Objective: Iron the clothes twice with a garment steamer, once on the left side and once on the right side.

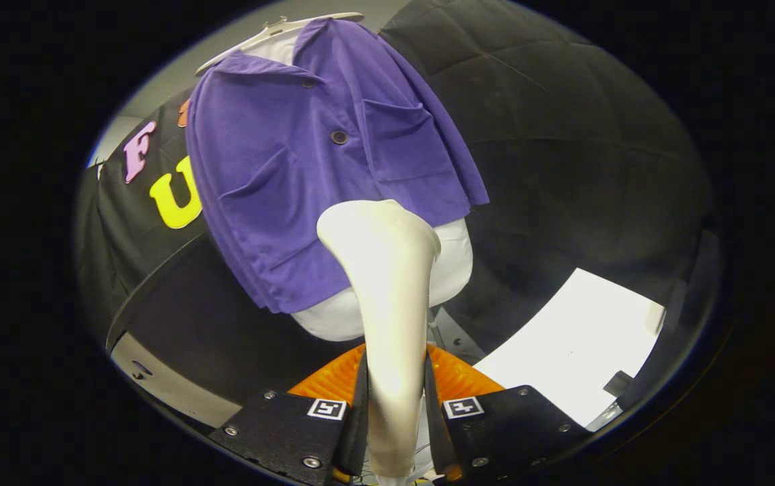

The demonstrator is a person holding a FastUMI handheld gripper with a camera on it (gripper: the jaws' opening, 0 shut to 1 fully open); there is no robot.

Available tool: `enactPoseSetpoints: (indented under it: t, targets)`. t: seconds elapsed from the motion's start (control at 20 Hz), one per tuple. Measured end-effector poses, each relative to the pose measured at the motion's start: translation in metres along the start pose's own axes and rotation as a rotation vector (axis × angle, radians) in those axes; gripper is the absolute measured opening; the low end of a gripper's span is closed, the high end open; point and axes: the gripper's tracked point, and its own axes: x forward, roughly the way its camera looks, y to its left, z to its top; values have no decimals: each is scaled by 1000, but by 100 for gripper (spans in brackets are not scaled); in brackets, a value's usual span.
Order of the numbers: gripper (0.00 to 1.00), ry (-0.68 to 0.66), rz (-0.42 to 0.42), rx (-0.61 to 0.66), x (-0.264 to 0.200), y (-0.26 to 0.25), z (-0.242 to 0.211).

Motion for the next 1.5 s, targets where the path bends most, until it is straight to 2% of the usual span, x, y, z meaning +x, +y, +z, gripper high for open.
enactPoseSetpoints:
  t: [0.35,0.4,0.95,1.2,1.5]
  targets:
    - [38,-71,104,-43,-83,48,5]
    - [38,-97,120,-53,-61,89,16]
    - [38,-269,249,-183,-186,150,26]
    - [38,-283,277,-217,-206,159,14]
    - [38,-268,284,-216,-207,161,-1]
